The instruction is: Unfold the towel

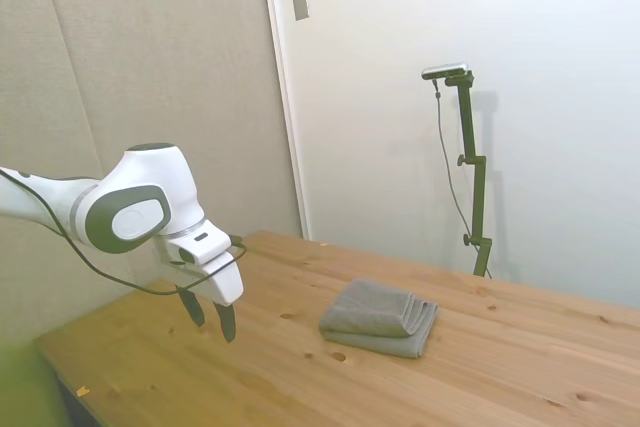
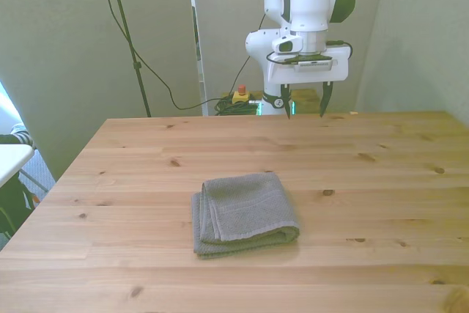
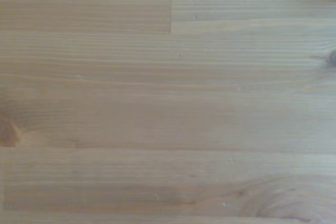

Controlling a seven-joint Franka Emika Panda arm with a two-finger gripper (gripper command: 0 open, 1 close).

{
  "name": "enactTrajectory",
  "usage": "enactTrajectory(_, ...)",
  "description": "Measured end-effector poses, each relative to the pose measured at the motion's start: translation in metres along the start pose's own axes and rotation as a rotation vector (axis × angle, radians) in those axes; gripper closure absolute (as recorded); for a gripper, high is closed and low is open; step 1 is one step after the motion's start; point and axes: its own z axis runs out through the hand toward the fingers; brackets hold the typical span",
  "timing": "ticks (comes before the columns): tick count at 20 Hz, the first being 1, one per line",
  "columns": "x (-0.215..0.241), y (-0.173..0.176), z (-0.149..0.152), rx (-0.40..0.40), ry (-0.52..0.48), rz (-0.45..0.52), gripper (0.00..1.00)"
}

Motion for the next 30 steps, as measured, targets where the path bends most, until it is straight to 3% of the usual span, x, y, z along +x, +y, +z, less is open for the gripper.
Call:
enactTrajectory(6,0.026,0.016,-0.008,0.026,-0.007,0.066,0.00)
enactTrajectory(10,0.095,0.059,-0.042,0.068,0.031,0.142,0.00)
enactTrajectory(14,0.194,0.130,-0.064,0.096,0.062,0.200,0.00)
enactTrajectory(17,0.250,0.167,-0.048,0.182,-0.001,0.208,0.00)
enactTrajectory(20,0.278,0.170,-0.018,0.284,-0.095,0.192,0.00)
enactTrajectory(26,0.282,0.158,-0.002,0.316,-0.101,0.162,0.00)
enactTrajectory(30,0.291,0.165,0.006,0.353,-0.067,0.225,0.00)
